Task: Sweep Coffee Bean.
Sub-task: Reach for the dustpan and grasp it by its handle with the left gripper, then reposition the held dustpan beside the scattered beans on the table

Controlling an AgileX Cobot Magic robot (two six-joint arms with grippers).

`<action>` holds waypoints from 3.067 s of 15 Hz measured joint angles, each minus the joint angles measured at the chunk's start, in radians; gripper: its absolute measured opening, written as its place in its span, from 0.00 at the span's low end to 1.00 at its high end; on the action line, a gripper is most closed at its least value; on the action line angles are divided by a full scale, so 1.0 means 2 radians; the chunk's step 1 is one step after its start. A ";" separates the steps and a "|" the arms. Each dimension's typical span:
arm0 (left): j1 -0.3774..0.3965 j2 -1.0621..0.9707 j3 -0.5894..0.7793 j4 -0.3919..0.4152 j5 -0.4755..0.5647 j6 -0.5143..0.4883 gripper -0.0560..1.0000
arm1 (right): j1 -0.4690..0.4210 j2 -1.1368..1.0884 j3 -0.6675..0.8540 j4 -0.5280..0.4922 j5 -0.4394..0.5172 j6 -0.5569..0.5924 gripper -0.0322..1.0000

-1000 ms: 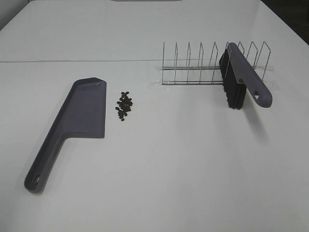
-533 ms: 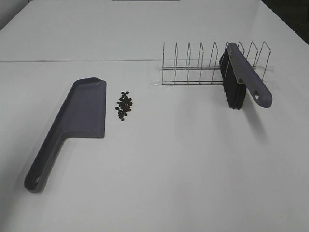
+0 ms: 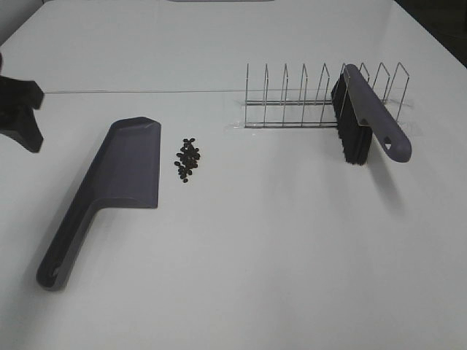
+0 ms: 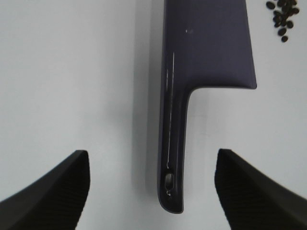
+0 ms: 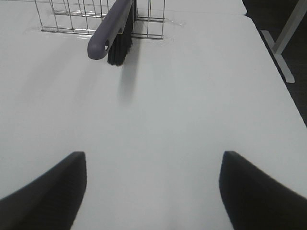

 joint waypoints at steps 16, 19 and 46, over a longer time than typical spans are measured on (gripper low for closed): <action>-0.064 0.164 0.000 0.035 -0.021 -0.068 0.71 | 0.000 0.000 0.000 -0.002 0.000 0.000 0.75; -0.064 0.186 0.000 0.035 -0.056 -0.068 0.71 | 0.000 0.000 0.000 -0.003 0.000 0.000 0.75; -0.064 0.163 0.000 0.049 -0.089 -0.102 0.38 | 0.000 0.000 0.000 -0.003 0.000 0.000 0.75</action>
